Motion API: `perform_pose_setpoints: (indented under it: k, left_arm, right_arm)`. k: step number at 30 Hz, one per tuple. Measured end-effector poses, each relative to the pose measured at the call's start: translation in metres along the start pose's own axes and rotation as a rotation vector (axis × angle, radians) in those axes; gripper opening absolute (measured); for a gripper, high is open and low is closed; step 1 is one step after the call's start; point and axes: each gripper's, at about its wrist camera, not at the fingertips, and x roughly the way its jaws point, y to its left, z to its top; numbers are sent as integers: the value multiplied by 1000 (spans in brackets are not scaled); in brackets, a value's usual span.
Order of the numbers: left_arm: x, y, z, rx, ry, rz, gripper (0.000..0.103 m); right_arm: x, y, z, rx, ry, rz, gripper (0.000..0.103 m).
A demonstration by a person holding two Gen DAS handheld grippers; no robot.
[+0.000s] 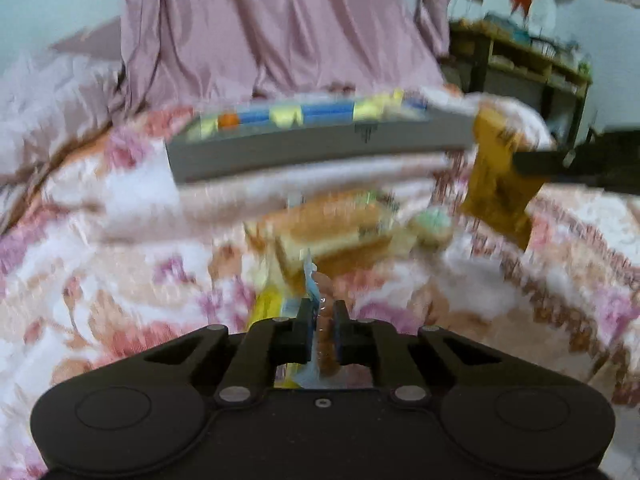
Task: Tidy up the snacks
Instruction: 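Carry the sausage pack and gold snack bag over the tray with both tools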
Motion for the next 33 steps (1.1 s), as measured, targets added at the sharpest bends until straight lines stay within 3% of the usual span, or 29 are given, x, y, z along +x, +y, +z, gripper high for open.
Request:
perform_pose_setpoints:
  k: [15, 33]
  left_arm:
    - [-49, 2, 15, -72, -213, -29, 9]
    - [-48, 9, 17, -101, -218, -29, 9]
  right_arm:
    - [-1, 7, 0, -37, -12, 2, 16]
    - [-1, 10, 0, -53, -15, 3, 16]
